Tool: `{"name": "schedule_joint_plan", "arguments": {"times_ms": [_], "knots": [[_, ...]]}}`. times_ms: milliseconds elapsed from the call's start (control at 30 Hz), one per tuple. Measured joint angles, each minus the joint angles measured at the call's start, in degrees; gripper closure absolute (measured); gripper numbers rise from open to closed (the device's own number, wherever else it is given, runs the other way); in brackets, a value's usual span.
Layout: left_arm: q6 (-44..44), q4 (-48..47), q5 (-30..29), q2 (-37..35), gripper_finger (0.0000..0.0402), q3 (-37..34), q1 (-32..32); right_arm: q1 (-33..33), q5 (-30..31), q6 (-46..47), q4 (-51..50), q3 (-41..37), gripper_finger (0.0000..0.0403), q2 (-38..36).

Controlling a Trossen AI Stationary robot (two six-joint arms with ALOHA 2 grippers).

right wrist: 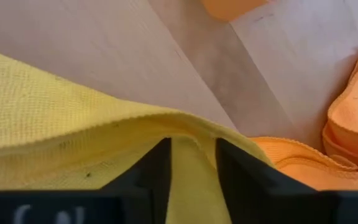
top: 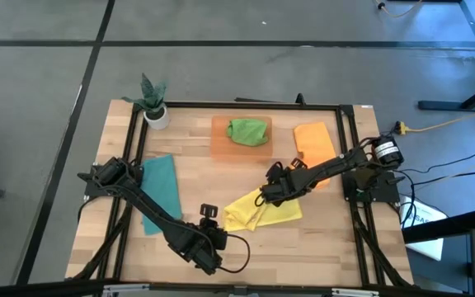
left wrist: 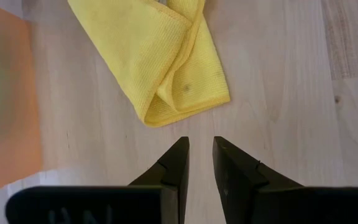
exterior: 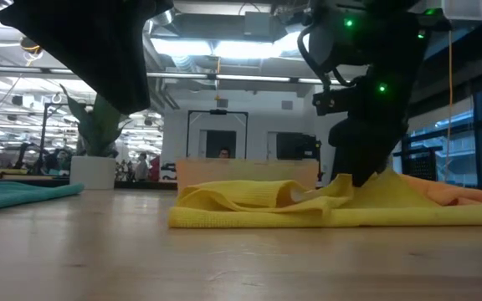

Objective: Roll microfiber towels into tight, uniform cylinder then place into a basket
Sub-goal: Fold the yellow microfiber cloth

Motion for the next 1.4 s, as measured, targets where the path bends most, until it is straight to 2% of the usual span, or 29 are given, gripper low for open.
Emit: {"name": "schedule_joint_plan", "arguments": {"times_ms": [133, 267, 467, 600, 867, 1000, 1200, 1400], "knots": [[0.0, 0.0, 0.0, 0.0, 0.0338, 0.0, 0.0, -1.5, -0.3, -0.5, -4.1, 3.1, 0.0247, 0.0], [0.0, 0.0, 0.0, 0.0, 0.0338, 0.0, 0.1, -2.2, -1.0, 0.1, -10.4, 8.1, 0.0238, 0.0], [-0.1, -0.1, 0.0, 0.0, 0.0338, 0.0, -0.1, 3.1, 1.6, -3.9, -13.4, 13.3, 0.0238, 0.0], [-0.1, -0.2, 0.0, 0.0, 0.0338, 0.0, -0.7, 10.0, 1.7, -9.3, -6.3, 12.9, 0.0238, -0.1], [-2.6, -0.2, 0.0, 0.0, 0.0338, 0.0, -1.1, 20.4, -1.8, -35.9, 17.2, 4.0, 0.0238, -0.1], [-3.0, -0.1, 0.0, 0.0, 0.0338, 0.0, -1.1, 21.4, 1.8, -43.5, 25.8, -0.8, 0.0238, -0.1], [-3.0, -0.1, 0.0, 0.0, 0.0338, 0.0, -1.1, 19.3, 3.2, -46.8, 35.2, -7.1, 0.0238, 0.7], [-3.0, -0.1, 0.0, 0.0, 0.0338, 0.0, -1.1, 18.4, 3.8, -52.7, 40.0, -7.8, 0.0238, 2.6]]}}
